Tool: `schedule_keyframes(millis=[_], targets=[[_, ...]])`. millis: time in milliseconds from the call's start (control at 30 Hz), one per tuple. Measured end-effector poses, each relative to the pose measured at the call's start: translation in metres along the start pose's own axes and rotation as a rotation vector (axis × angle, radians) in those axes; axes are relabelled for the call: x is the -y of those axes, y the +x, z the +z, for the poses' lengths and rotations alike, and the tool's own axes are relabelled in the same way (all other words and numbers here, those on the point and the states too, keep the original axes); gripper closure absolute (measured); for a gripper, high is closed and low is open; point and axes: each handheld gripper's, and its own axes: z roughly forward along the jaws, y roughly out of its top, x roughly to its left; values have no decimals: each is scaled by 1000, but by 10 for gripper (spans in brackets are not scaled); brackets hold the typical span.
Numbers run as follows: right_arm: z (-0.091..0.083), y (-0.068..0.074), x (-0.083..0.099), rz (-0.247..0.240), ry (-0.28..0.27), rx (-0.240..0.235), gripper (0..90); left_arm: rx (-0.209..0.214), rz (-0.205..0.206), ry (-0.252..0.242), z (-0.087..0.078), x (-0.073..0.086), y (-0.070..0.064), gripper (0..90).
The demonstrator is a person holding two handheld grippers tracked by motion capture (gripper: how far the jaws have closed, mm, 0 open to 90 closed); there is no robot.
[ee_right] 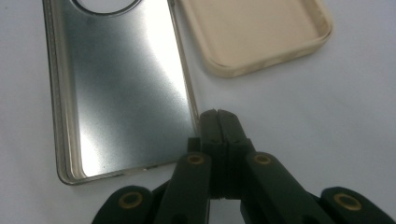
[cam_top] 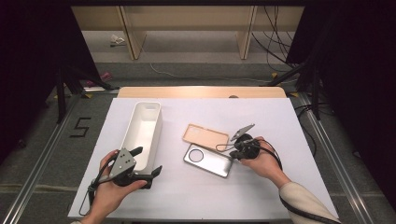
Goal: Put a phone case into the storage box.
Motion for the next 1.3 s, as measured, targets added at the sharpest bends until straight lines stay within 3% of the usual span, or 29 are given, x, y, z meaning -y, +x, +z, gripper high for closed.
schedule_keyframes(millis=[167,433,700,933,1067,1300], targets=[[2,8,-1,-38,12,-56,900,0,1,1,0,0,0,76],[7,38,-7,-117,56,-161,900,1,2,0,-1,0,0,76],[12,65,-13,-168,60,-234,900,5,6,1,0,0,-1,79],[16,88,-20,-204,52,-280,900,8,8,2,0,0,-2,81],[17,99,-23,-229,48,-284,900,8,9,2,0,0,-2,82],[18,102,-24,-229,46,-295,900,12,14,5,1,0,-3,83]])
